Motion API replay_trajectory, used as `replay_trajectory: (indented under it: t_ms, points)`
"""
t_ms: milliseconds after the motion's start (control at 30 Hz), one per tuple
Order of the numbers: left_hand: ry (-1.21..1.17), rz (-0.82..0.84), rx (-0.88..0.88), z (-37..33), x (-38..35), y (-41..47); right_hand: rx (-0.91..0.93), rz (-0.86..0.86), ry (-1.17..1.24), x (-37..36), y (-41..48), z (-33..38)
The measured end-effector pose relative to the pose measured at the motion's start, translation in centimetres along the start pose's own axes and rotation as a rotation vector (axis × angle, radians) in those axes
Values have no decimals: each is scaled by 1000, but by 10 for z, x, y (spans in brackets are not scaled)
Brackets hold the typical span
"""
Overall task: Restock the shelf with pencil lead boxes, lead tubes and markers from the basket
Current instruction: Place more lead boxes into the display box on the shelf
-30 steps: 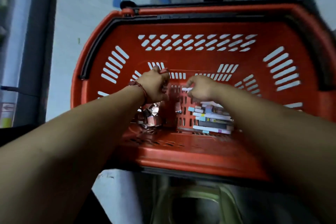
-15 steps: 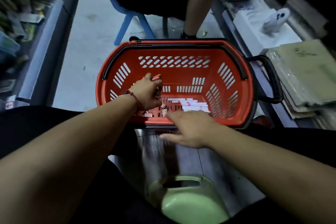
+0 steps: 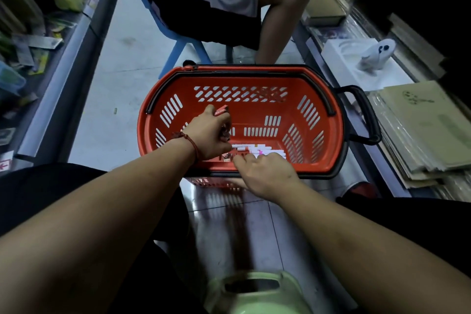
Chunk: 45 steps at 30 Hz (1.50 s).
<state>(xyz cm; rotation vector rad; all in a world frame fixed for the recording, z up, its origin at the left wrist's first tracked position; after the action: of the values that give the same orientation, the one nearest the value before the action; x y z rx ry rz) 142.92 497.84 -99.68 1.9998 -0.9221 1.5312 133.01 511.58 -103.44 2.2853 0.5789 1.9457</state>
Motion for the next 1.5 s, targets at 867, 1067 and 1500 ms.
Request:
replay_trajectory:
  t_ms: [867, 1067, 1500]
  points:
    - [-1377, -153, -53, -195, 117, -19, -1049, -405, 1284, 180, -34, -127]
    - [-1601, 439, -261, -305, 129, -11, -1177, -601, 1383, 256, -112, -175]
    - [-1508, 848, -456, -423, 93, -9, -1586, -1107, 1238, 312, -222, -220]
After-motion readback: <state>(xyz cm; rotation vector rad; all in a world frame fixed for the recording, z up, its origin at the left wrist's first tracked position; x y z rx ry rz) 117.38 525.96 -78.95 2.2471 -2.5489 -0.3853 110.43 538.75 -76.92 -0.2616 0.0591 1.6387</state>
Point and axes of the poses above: each hand's wrist, its own y-axis towards the middle knuckle, its own x-axis out of the back of the hand, z = x × y, the point moved 3 cm from there along y, towards the middle knuckle, and after that the axes turned 3 degrees about -z, right-handed, at the moved point
